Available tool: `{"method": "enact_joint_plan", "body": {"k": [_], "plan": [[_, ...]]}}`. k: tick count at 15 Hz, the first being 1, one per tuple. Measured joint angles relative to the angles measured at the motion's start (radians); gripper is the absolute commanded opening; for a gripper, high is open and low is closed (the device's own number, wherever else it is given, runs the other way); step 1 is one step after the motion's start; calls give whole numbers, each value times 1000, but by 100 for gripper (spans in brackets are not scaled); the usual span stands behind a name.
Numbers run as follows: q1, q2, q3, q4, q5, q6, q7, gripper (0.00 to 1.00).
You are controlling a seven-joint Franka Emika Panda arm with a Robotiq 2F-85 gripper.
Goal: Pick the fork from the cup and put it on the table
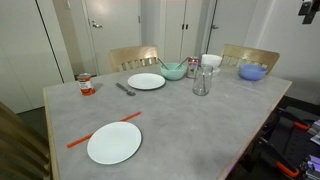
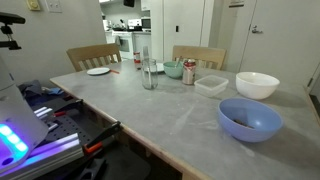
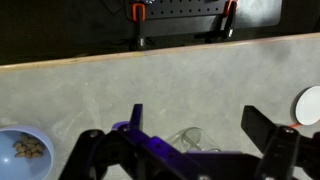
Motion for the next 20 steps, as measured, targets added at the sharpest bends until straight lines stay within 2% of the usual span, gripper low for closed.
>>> {"method": "enact_joint_plan", "body": {"k": [6, 9, 20], "plan": [[1, 0, 6, 0, 3, 0, 0, 100], [14, 1, 35, -7, 14, 2, 4, 100], [141, 33, 289, -25, 61, 37, 182, 100]]}}
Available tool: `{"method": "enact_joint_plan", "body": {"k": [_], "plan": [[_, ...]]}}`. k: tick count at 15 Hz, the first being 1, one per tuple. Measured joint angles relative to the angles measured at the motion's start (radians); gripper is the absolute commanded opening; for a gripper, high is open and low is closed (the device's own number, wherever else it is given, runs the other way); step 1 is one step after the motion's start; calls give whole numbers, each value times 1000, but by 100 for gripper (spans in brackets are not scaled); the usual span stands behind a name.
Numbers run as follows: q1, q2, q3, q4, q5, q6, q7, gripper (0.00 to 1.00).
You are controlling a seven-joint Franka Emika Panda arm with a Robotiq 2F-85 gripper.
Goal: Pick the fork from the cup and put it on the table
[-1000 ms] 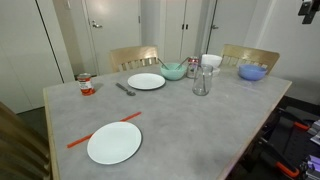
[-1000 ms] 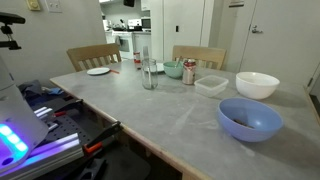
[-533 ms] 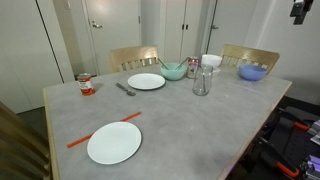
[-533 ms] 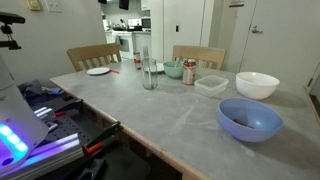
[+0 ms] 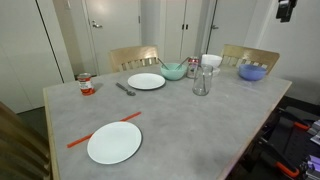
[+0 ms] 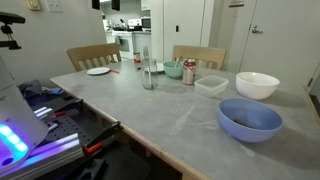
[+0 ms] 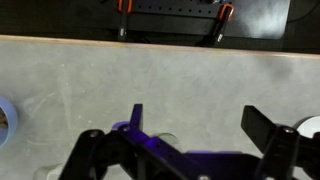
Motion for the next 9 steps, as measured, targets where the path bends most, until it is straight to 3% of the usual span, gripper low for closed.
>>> {"method": "enact_joint_plan", "body": {"k": [9], "plan": [[86, 119, 76, 32, 2, 142, 23, 100]]}}
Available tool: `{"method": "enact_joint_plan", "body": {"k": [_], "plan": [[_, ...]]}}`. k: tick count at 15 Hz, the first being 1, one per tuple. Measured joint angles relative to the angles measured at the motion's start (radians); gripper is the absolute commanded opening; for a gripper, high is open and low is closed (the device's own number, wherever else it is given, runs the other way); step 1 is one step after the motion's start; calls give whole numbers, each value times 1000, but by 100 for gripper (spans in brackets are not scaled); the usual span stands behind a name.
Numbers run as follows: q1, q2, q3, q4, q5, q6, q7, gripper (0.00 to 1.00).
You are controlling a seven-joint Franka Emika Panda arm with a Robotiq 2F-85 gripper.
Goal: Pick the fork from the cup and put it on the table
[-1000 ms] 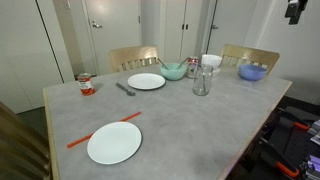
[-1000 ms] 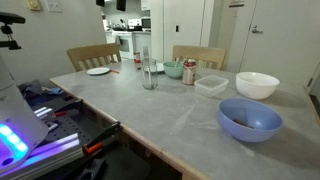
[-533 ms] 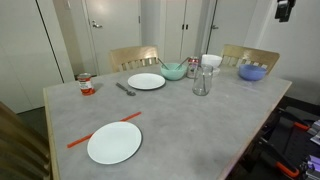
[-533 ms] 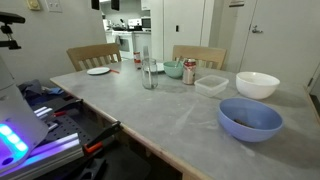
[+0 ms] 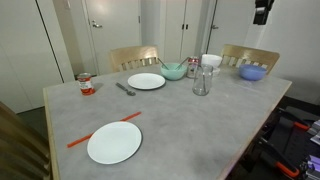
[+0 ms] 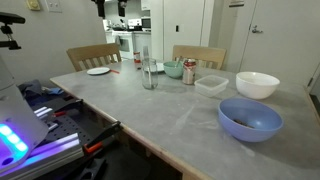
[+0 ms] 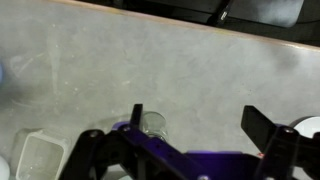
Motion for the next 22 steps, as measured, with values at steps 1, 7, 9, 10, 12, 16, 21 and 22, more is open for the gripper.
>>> {"method": "enact_joint_plan", "body": {"k": [1, 7, 9, 10, 12, 16, 21, 22], "plan": [[6, 31, 3, 14, 0, 24, 0, 100], [19, 217, 12, 127, 2, 98, 7, 100], [19, 268, 15, 162, 12, 119, 35, 100], [19, 291, 16, 176, 21, 130, 52, 100], [19, 330, 16, 193, 50, 162, 80, 100], [19, 391, 18, 200, 90, 247, 120, 100], [18, 455, 19, 199, 101, 367, 186, 100], [18, 468, 19, 199, 101, 392, 200, 100]]}}
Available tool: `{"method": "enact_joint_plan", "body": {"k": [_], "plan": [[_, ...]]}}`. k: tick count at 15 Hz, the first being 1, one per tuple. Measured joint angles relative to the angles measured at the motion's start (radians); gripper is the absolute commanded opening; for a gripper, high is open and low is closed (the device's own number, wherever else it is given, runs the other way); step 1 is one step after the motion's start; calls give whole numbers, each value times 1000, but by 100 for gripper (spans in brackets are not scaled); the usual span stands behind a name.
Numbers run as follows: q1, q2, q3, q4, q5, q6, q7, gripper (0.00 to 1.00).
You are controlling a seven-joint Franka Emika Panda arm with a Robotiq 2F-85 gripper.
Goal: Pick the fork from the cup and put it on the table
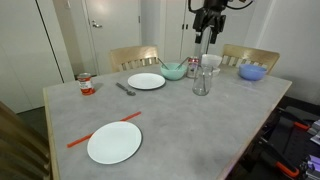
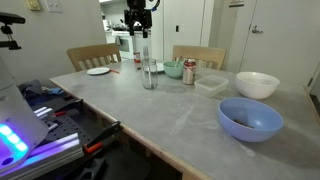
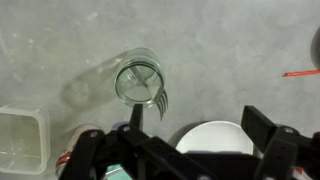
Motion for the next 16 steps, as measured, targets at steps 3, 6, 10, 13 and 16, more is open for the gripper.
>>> {"method": "enact_joint_plan", "body": {"k": [3, 6, 10, 13, 16], "plan": [[0, 38, 1, 0, 0, 61, 41, 100], [-4, 72, 1, 0, -2, 104, 103, 100], [-15, 110, 1, 0, -3, 159, 263, 100], [-22, 128, 0, 0, 8, 160, 365, 100], [-26, 142, 0, -1, 19, 159, 433, 74]]}}
